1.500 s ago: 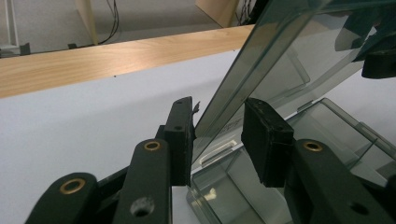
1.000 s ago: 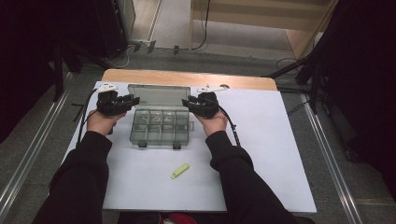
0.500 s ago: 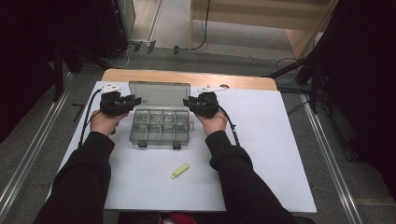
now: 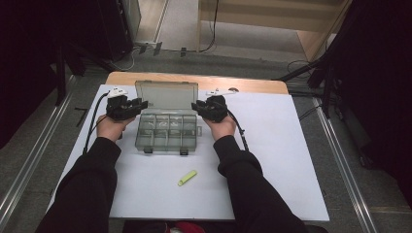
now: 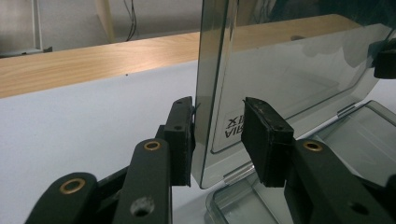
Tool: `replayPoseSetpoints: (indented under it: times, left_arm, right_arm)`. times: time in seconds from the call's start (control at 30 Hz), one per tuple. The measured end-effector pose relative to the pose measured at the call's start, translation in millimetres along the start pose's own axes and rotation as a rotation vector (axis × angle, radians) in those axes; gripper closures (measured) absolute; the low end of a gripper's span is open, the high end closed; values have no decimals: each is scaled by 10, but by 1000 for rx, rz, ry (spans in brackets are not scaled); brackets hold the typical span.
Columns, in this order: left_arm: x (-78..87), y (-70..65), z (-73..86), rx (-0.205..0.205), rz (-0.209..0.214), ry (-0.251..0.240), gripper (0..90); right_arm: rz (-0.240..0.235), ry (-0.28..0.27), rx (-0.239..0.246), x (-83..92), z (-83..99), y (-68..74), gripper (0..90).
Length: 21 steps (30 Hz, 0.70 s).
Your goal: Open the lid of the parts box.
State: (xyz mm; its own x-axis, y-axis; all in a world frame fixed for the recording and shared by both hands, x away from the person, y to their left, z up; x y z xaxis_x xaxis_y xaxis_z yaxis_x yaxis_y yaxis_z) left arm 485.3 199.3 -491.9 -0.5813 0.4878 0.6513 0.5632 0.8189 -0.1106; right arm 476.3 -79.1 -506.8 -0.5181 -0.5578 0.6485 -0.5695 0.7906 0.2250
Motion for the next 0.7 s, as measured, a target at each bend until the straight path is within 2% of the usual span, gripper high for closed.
replayPoseSetpoints:
  times: [0.07, 0.33, 0.7]
  left_arm:
    - [-7, 3, -1, 8, 2, -4, 631]
    - [-64, 15, 14, 27, -8, -9, 631]
    - [-130, 26, 25, 32, -25, -15, 632]
  right_arm:
    - [-9, 2, -10, -8, 1, 1, 717]
    - [7, 2, -17, -42, -2, -11, 737]
    - [25, -3, -34, -90, 4, -35, 746]
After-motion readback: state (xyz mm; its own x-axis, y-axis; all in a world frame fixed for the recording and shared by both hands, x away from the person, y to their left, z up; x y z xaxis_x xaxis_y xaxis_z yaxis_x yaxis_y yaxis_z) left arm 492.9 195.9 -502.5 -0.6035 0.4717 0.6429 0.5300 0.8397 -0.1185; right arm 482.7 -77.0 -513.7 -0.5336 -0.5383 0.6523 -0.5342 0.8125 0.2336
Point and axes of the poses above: each handheld gripper's, and its own axes: x roughly backward along the jaws, z roughly out of its underside, y roughly to its left, the point moved 5 cm from there along -x, roughly forward along the jaws, and after that the axes turned 11 degrees about y, right-handed, at the moved point
